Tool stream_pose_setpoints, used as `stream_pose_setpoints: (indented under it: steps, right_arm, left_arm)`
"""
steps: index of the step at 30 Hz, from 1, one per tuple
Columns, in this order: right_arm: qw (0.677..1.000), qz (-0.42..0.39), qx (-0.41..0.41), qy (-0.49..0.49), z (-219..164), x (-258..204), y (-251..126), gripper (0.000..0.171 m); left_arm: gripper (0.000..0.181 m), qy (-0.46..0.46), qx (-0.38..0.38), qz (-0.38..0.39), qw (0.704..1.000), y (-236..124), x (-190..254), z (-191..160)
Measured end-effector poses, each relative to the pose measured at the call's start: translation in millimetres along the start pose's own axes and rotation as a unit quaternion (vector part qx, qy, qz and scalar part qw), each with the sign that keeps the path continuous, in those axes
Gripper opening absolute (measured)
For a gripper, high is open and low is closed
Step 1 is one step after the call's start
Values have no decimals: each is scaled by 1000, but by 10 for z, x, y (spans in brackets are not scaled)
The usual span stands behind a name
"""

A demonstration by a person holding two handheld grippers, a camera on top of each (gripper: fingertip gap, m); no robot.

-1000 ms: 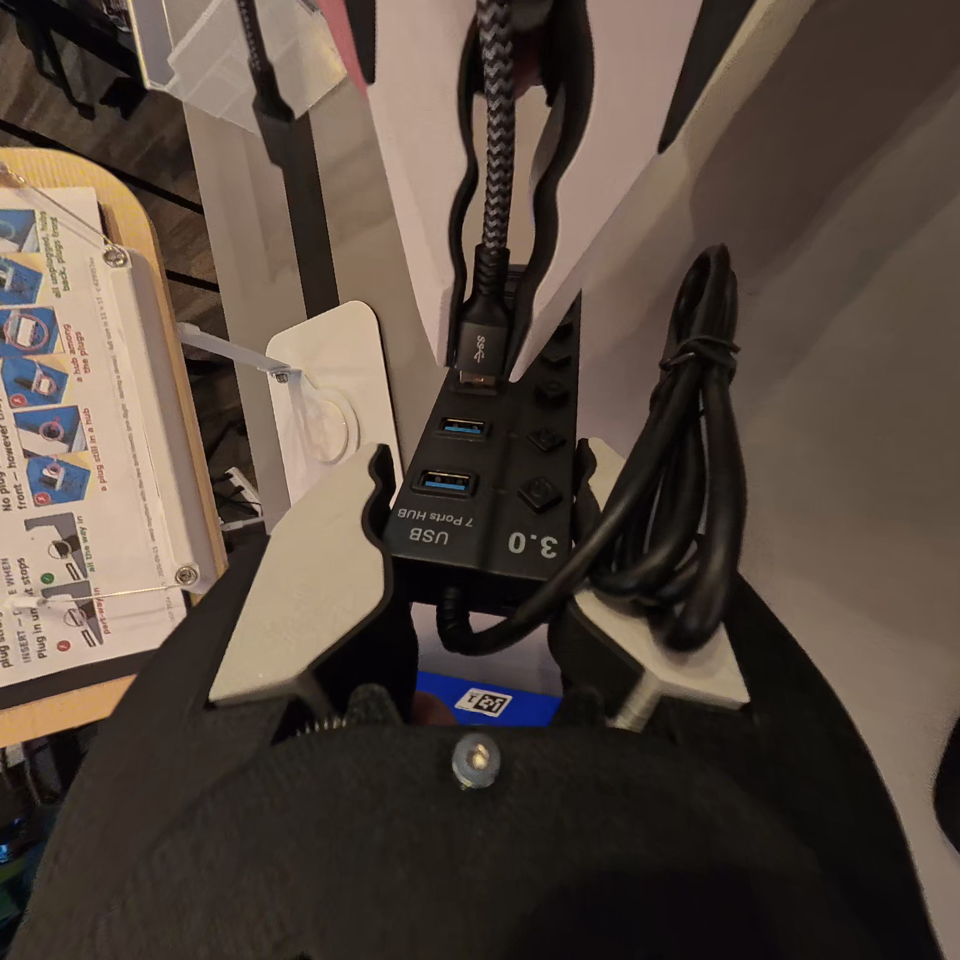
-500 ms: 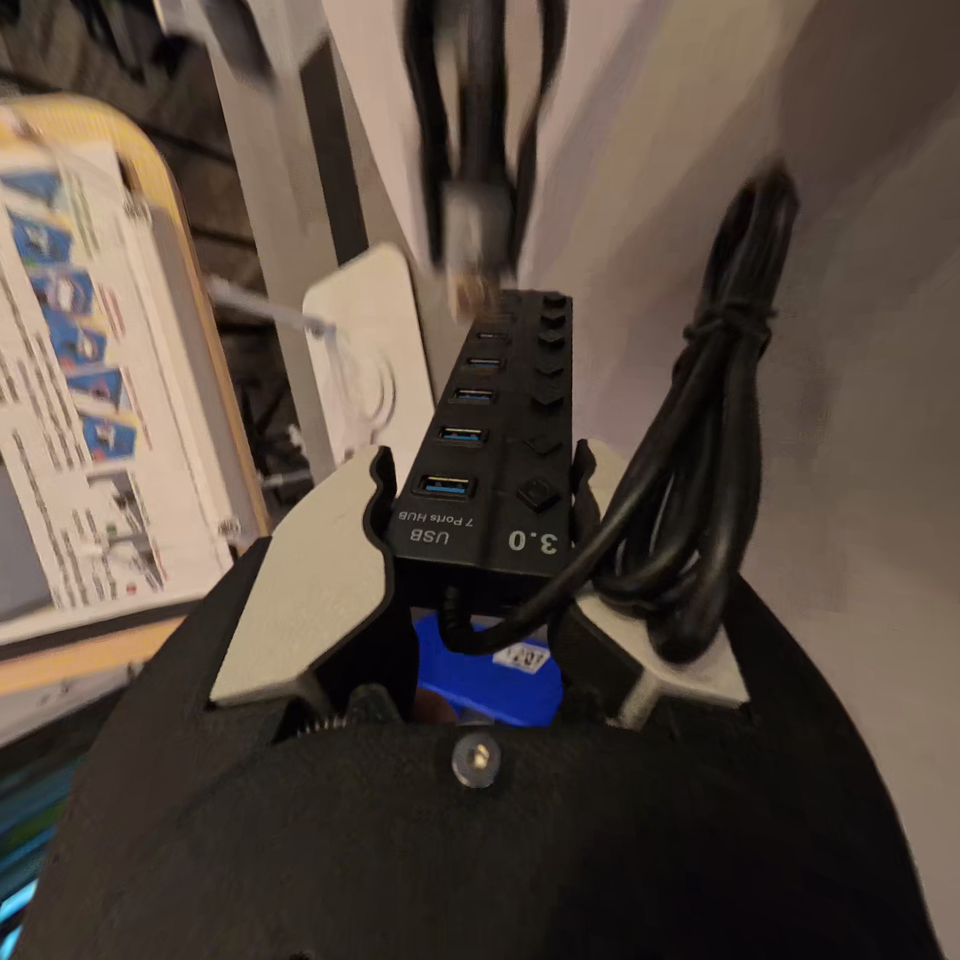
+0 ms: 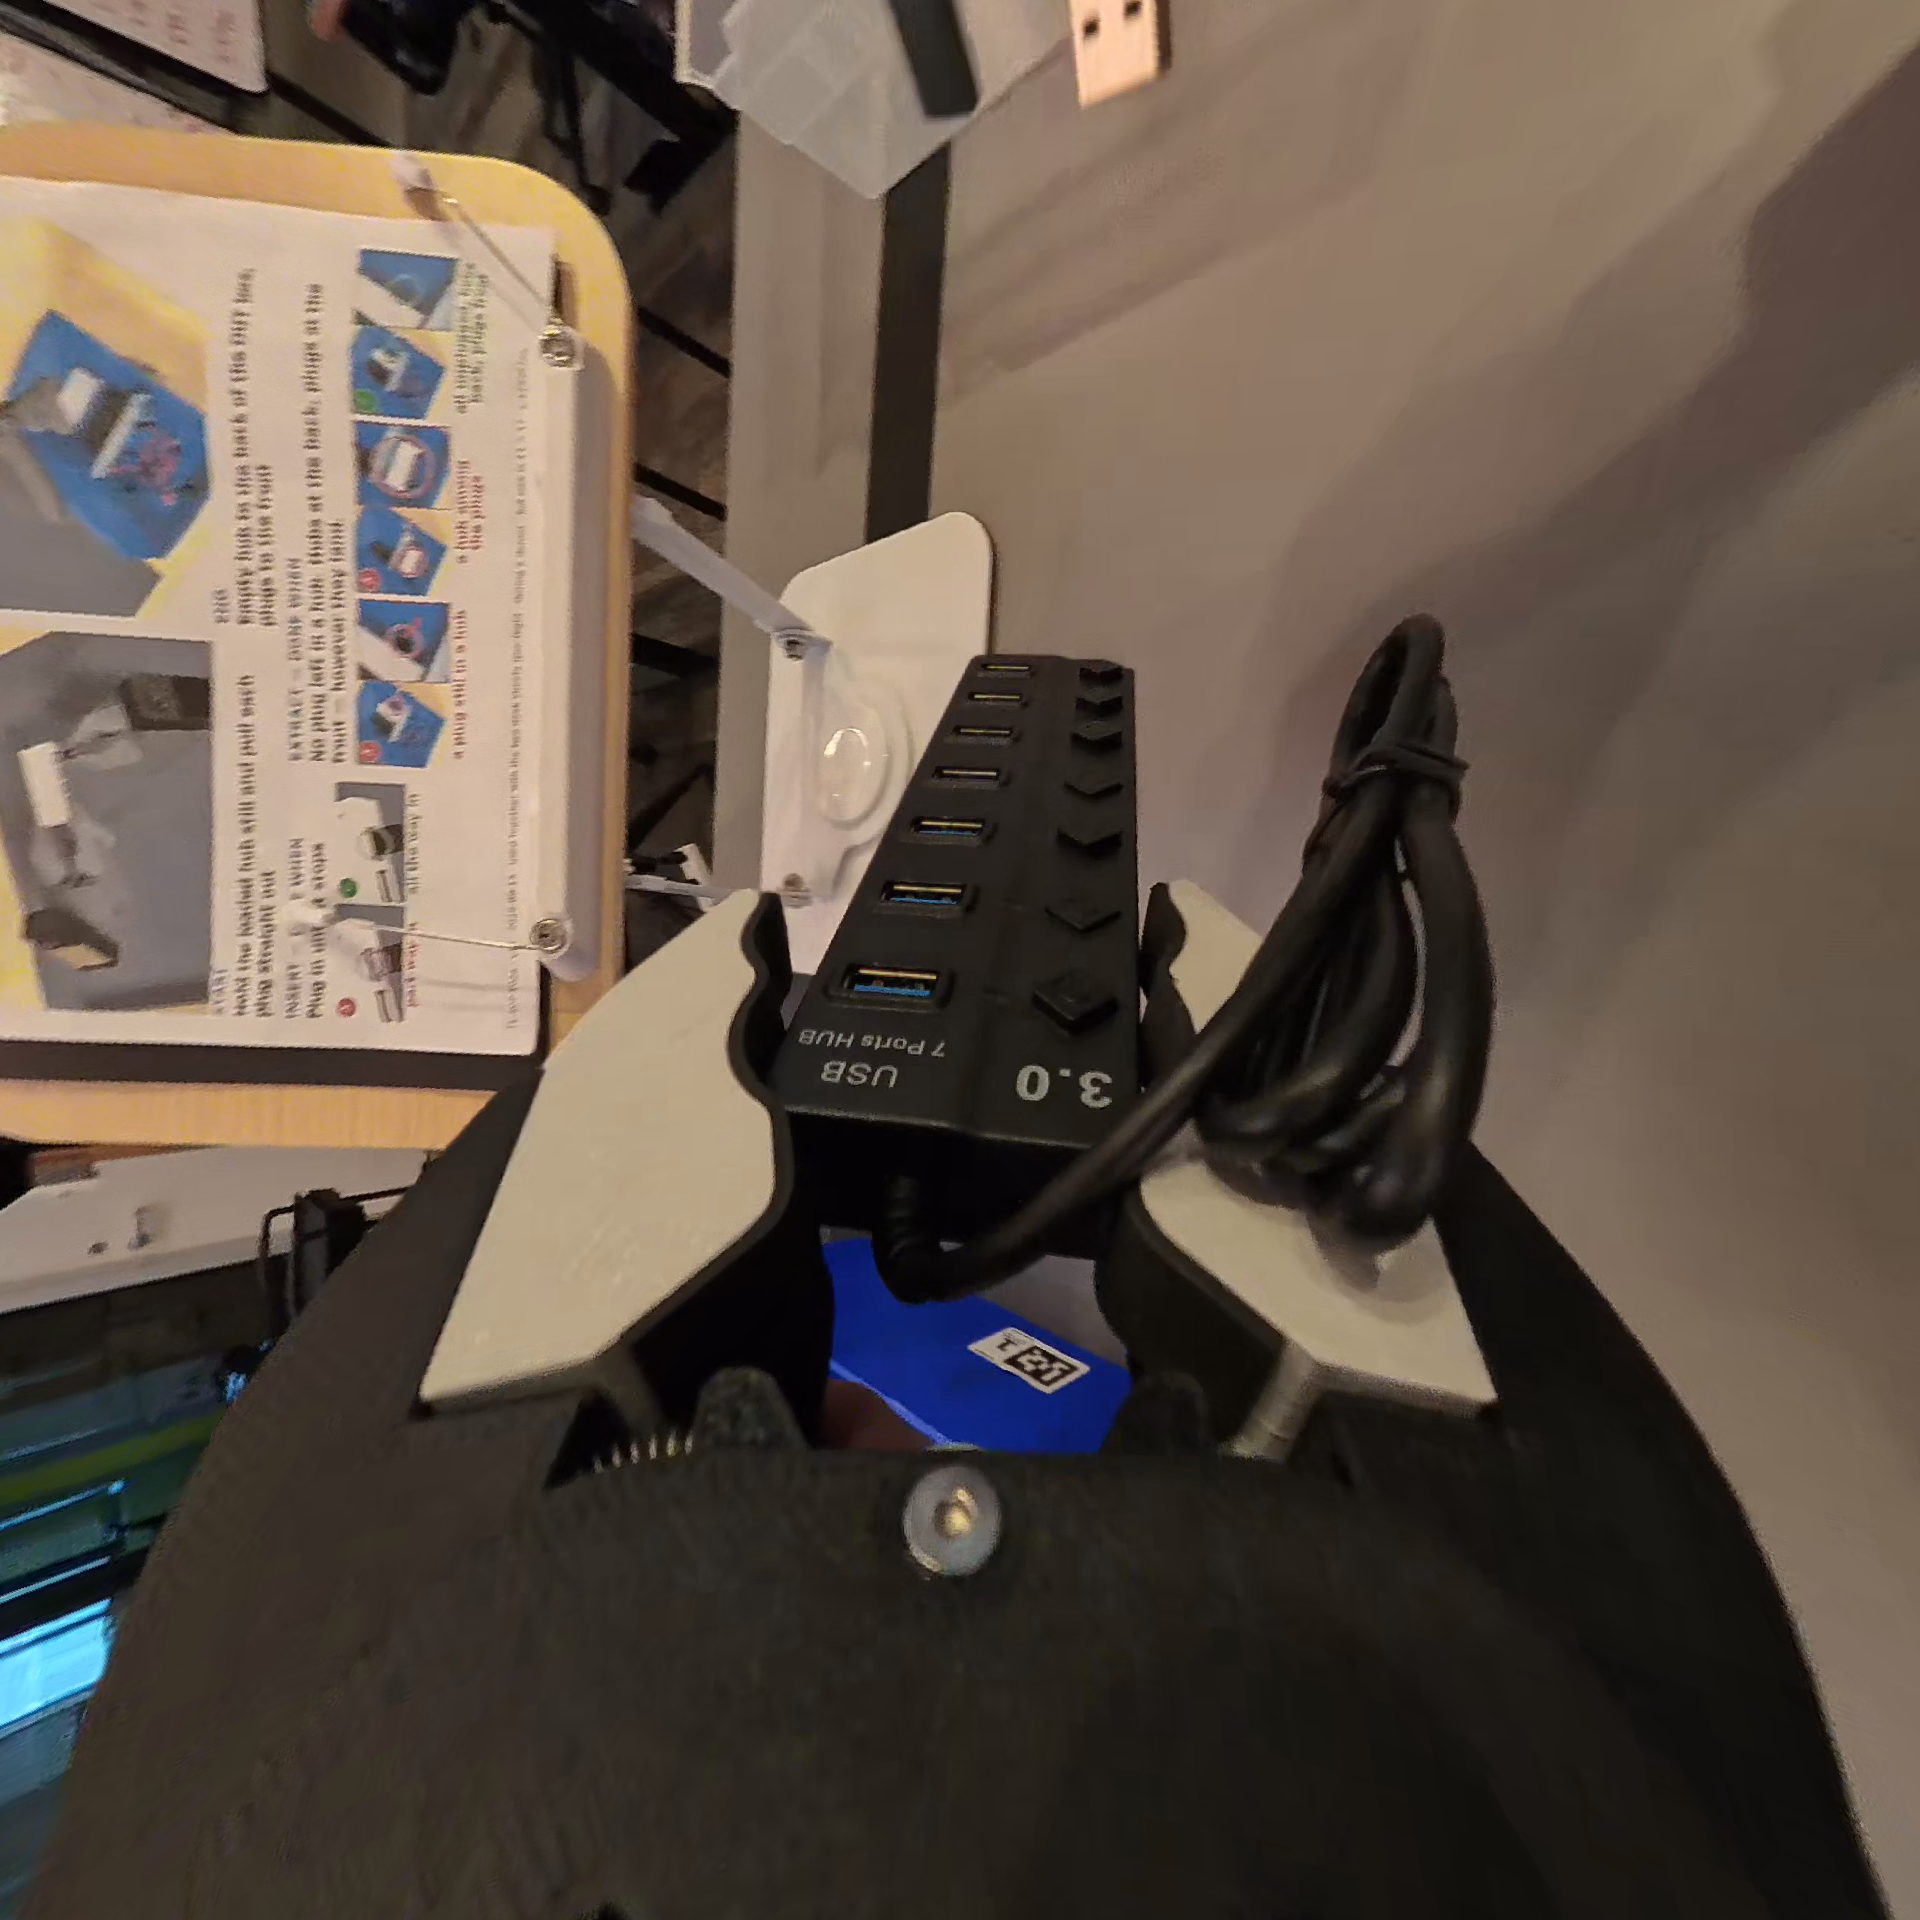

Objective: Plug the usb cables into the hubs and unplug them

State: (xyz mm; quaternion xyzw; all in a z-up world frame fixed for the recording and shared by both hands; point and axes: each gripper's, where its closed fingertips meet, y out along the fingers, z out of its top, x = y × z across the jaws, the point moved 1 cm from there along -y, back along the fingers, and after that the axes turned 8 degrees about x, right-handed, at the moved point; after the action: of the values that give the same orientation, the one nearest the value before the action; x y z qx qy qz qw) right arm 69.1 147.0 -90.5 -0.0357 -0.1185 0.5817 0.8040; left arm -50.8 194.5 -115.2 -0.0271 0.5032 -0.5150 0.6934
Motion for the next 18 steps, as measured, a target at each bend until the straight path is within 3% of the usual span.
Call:
stream_pose_setpoints:
  steps: [8, 14, 18]
  right_arm:
    - [994, -78, -30, 72, -120, 462, -897, 14]
    - [967, -199, -91, 133, -596, 897, -1674, 14]
    - [953, -207, -101, 196, -920, 950, -1968, 14]
  left_arm:
    - [64, -32, 68, 59, 995, -15, -146, 120]
    - [65, -39, 69, 69, 994, -12, -137, 13]
    - [65, -41, 82, 64, 994, -28, -112, 38]
